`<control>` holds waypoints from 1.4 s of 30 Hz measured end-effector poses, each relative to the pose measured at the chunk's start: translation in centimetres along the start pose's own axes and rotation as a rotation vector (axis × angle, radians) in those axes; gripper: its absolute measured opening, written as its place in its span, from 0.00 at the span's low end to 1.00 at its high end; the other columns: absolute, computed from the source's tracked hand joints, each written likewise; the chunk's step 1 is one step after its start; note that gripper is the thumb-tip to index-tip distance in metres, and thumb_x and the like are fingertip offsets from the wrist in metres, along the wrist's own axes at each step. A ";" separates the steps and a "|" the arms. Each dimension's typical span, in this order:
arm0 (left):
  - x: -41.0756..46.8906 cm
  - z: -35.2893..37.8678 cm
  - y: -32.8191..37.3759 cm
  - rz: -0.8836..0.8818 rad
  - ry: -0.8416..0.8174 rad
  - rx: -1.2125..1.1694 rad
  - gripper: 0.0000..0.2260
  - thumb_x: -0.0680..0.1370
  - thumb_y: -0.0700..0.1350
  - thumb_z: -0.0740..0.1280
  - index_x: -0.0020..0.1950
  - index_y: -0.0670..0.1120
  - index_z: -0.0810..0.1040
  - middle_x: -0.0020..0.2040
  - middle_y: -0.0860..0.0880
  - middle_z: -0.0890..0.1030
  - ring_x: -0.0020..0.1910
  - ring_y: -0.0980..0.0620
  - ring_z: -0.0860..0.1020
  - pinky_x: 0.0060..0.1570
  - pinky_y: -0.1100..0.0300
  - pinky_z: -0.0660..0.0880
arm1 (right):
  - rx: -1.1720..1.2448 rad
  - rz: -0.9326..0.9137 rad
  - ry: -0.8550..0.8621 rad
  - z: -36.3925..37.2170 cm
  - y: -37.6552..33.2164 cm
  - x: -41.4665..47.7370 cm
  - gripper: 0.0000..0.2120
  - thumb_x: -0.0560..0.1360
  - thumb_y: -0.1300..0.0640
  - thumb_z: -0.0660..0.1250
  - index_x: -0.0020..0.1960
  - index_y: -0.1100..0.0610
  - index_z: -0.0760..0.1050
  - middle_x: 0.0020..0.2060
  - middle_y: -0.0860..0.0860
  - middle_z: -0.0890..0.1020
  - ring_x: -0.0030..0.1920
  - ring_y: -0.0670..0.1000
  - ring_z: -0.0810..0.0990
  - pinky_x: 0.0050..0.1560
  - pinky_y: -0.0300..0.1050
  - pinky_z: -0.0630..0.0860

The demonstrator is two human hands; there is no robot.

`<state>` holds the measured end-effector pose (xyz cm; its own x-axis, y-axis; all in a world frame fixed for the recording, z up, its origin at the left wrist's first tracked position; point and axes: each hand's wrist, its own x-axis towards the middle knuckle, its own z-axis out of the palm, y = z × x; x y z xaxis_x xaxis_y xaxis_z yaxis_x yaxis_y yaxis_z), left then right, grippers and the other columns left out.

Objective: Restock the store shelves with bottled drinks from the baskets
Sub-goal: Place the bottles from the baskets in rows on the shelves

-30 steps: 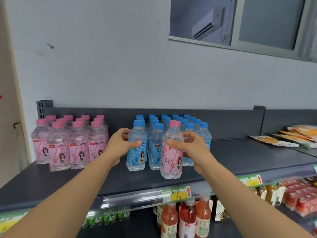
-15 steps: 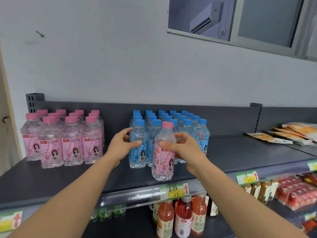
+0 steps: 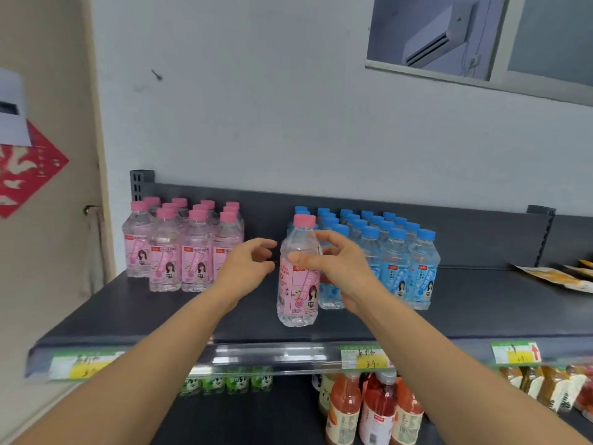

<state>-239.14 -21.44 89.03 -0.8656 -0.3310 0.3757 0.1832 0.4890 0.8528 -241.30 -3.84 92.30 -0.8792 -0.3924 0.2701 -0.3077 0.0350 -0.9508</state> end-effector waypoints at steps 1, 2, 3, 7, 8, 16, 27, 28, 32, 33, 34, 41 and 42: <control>-0.7 -1.1 0.3 0.005 -0.014 -0.019 0.19 0.74 0.31 0.64 0.59 0.51 0.77 0.54 0.49 0.80 0.55 0.51 0.78 0.54 0.57 0.76 | -0.005 -0.016 -0.011 1.1 -0.2 0.3 0.24 0.64 0.58 0.79 0.57 0.49 0.75 0.51 0.55 0.82 0.46 0.51 0.84 0.38 0.41 0.79; -1.4 -2.3 0.5 0.010 -0.028 -0.050 0.20 0.74 0.28 0.62 0.56 0.51 0.78 0.51 0.49 0.81 0.51 0.52 0.78 0.49 0.60 0.78 | -0.008 -0.030 -0.020 2.3 -0.4 0.7 0.24 0.64 0.58 0.80 0.56 0.49 0.75 0.51 0.55 0.82 0.46 0.52 0.84 0.42 0.44 0.81; -2.1 -3.7 0.7 0.013 -0.039 -0.076 0.21 0.73 0.27 0.61 0.55 0.51 0.78 0.49 0.49 0.81 0.48 0.53 0.79 0.44 0.63 0.77 | -0.009 -0.043 -0.031 3.7 -0.7 0.9 0.24 0.63 0.57 0.80 0.55 0.49 0.75 0.51 0.55 0.82 0.47 0.53 0.84 0.46 0.48 0.82; -4.3 -9.2 0.3 -0.002 -0.073 -0.134 0.22 0.69 0.31 0.65 0.58 0.51 0.76 0.51 0.48 0.82 0.50 0.50 0.80 0.44 0.61 0.77 | 0.025 -0.077 -0.071 9.3 -1.5 1.7 0.23 0.62 0.57 0.81 0.51 0.47 0.74 0.49 0.53 0.81 0.48 0.53 0.83 0.49 0.52 0.82; -4.7 -10.5 -0.1 -0.019 -0.075 -0.146 0.23 0.66 0.35 0.67 0.59 0.52 0.76 0.52 0.49 0.82 0.52 0.49 0.80 0.47 0.57 0.78 | 0.018 -0.081 -0.075 10.8 -1.8 1.9 0.25 0.60 0.55 0.82 0.51 0.47 0.74 0.49 0.52 0.81 0.48 0.53 0.83 0.50 0.54 0.82; -5.6 -17.6 -2.9 -0.045 0.183 -0.039 0.25 0.65 0.47 0.80 0.58 0.49 0.74 0.53 0.51 0.80 0.50 0.49 0.80 0.51 0.52 0.79 | -0.127 -0.164 -0.189 19.7 -4.5 2.7 0.31 0.63 0.47 0.80 0.62 0.52 0.72 0.53 0.44 0.77 0.53 0.47 0.77 0.56 0.47 0.76; -3.1 -23.1 -8.0 -0.095 0.219 -0.143 0.22 0.68 0.37 0.77 0.58 0.48 0.74 0.55 0.48 0.80 0.49 0.50 0.81 0.47 0.55 0.79 | -0.495 -0.295 -0.217 26.6 -8.5 7.6 0.09 0.69 0.50 0.76 0.40 0.51 0.77 0.42 0.48 0.83 0.47 0.50 0.82 0.56 0.53 0.79; -2.8 -23.2 -8.6 -0.107 0.219 -0.150 0.22 0.69 0.37 0.76 0.59 0.49 0.74 0.56 0.48 0.80 0.51 0.50 0.81 0.46 0.56 0.79 | -0.524 -0.292 -0.211 27.1 -8.4 8.1 0.10 0.69 0.50 0.76 0.43 0.53 0.79 0.43 0.49 0.84 0.48 0.50 0.82 0.56 0.52 0.78; -1.5 -23.0 -11.0 -0.174 0.229 -0.131 0.23 0.71 0.40 0.75 0.63 0.51 0.73 0.55 0.50 0.80 0.54 0.51 0.79 0.51 0.53 0.78 | -0.613 -0.285 -0.173 28.7 -7.5 9.9 0.16 0.69 0.48 0.75 0.49 0.58 0.83 0.48 0.52 0.85 0.50 0.51 0.82 0.55 0.49 0.78; -1.2 -22.9 -11.5 -0.195 0.236 -0.120 0.24 0.71 0.41 0.75 0.65 0.50 0.72 0.56 0.50 0.80 0.54 0.51 0.79 0.52 0.52 0.78 | -0.628 -0.287 -0.169 29.0 -7.3 10.2 0.16 0.69 0.48 0.74 0.49 0.59 0.83 0.48 0.53 0.85 0.51 0.52 0.82 0.54 0.47 0.77; -1.0 -22.9 -11.9 -0.213 0.244 -0.100 0.26 0.72 0.41 0.75 0.68 0.49 0.70 0.57 0.50 0.79 0.55 0.51 0.78 0.53 0.53 0.77 | -0.643 -0.287 -0.166 29.2 -7.1 10.6 0.16 0.70 0.49 0.74 0.49 0.60 0.83 0.49 0.54 0.85 0.51 0.52 0.82 0.51 0.45 0.76; -0.1 -22.5 -14.2 -0.241 0.245 0.040 0.19 0.75 0.44 0.72 0.64 0.47 0.74 0.56 0.50 0.80 0.52 0.51 0.79 0.50 0.57 0.76 | -0.795 -0.304 -0.126 30.4 -5.7 12.5 0.12 0.71 0.50 0.73 0.43 0.60 0.80 0.36 0.50 0.79 0.39 0.49 0.76 0.33 0.39 0.67; 0.1 -22.3 -14.3 -0.234 0.255 0.056 0.18 0.76 0.45 0.71 0.65 0.47 0.74 0.55 0.51 0.80 0.51 0.52 0.79 0.47 0.60 0.75 | -0.819 -0.309 -0.121 30.4 -5.5 12.7 0.12 0.71 0.50 0.73 0.44 0.59 0.80 0.36 0.50 0.78 0.39 0.49 0.76 0.33 0.39 0.67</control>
<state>-231.41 -46.47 84.99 -0.7355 -0.6271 0.2567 -0.0384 0.4169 0.9082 -239.74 -37.00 96.36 -0.6830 -0.5866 0.4352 -0.7304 0.5406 -0.4176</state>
